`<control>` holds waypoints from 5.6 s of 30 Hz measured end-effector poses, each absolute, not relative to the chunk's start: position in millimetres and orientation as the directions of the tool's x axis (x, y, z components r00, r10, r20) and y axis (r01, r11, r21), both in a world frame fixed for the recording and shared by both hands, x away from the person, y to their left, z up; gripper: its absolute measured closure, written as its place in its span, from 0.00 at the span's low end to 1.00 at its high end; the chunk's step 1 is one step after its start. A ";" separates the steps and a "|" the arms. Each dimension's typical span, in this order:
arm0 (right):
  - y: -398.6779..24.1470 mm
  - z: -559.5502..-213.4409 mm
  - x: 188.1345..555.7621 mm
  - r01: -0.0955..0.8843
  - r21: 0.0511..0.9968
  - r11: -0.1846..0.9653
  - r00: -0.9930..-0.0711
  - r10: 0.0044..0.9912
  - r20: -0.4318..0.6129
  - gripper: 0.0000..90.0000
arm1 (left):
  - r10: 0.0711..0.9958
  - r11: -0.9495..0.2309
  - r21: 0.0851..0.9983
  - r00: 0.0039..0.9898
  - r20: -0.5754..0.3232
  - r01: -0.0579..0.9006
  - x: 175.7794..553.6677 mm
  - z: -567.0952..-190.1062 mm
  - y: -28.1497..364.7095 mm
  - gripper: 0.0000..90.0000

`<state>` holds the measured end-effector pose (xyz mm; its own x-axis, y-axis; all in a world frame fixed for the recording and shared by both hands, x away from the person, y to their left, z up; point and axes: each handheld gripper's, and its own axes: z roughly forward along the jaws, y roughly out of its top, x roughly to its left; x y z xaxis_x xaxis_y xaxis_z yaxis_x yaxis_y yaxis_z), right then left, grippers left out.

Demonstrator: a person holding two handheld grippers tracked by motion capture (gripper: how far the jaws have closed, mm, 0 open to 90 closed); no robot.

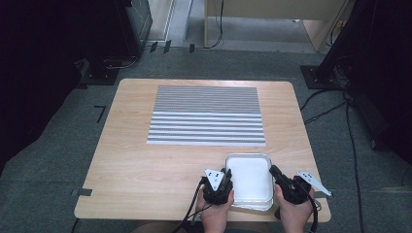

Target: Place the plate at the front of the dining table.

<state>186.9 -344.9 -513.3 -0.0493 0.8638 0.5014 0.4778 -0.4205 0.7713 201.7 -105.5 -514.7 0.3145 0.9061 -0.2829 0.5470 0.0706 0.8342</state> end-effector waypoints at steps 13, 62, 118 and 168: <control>-341.5 -504.5 180.6 0.454 0.793 -0.406 -0.079 0.868 0.490 1.00 | 0.895 0.121 0.844 0.310 -0.320 0.522 200.5 -501.0 -97.8 0.99; -273.9 -477.9 206.1 0.528 0.819 -0.225 -0.131 0.931 0.340 0.99 | 0.900 0.213 0.841 0.234 -0.366 0.497 224.9 -473.8 -40.6 1.00; -214.6 -450.4 375.6 0.631 0.752 -0.193 -0.163 0.914 0.372 1.00 | 0.936 0.208 0.819 0.135 -0.326 0.535 380.4 -453.8 13.4 1.00; -205.4 -511.4 460.1 0.769 0.604 -0.209 -0.063 0.916 0.397 0.93 | 0.923 0.186 0.714 0.130 -0.363 0.675 464.9 -513.8 17.2 0.64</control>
